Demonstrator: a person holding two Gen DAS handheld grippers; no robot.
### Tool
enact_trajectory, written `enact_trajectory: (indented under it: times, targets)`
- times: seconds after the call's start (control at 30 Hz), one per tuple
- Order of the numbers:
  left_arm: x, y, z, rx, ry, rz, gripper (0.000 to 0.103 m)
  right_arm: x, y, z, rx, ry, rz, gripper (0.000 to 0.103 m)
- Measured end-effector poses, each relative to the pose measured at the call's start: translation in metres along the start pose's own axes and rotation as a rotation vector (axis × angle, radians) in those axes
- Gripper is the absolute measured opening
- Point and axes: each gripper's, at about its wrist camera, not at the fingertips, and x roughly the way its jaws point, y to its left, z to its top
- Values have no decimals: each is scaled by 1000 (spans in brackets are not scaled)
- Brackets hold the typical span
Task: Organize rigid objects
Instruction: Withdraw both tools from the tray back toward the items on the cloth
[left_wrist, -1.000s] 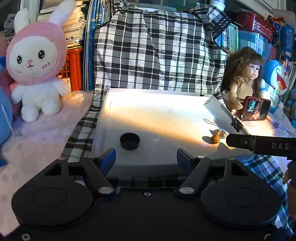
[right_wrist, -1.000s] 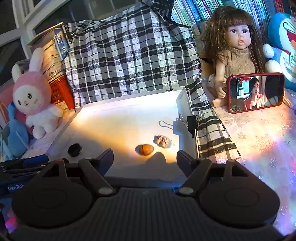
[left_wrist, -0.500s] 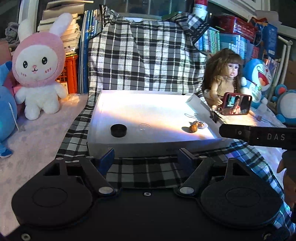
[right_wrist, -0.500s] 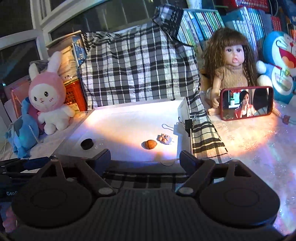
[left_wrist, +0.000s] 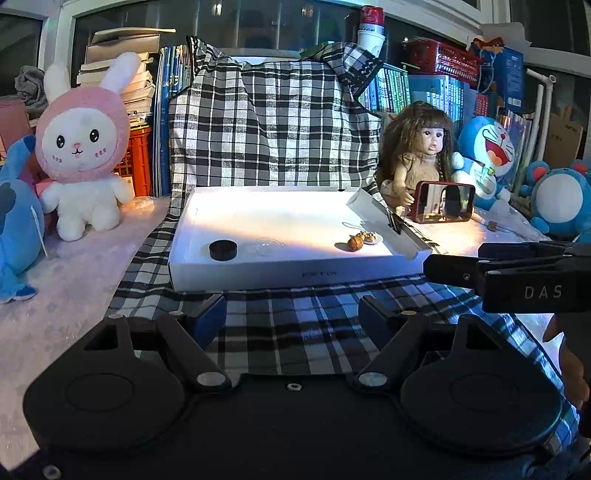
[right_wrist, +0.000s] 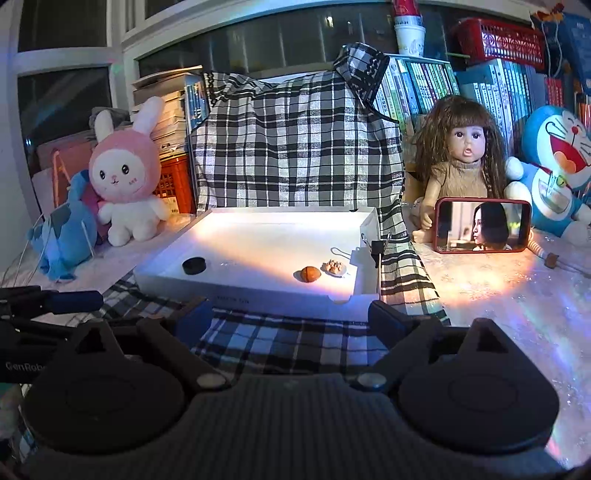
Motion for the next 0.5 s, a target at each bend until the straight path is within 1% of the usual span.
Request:
enact_trajectory:
  times: [0.23, 0.37, 0.5]
  targets:
    - [-14, -8, -20, 12, -3, 2, 78, -16, 8, -20, -46, -5, -9, 99]
    - [-18, -10, -30, 4, 5, -6, 78, -23, 10, -28, -52, -7, -11, 99]
    - [-21, -14, -40, 21, 10, 0, 78, -26, 12, -35, -61, -6, -20, 100]
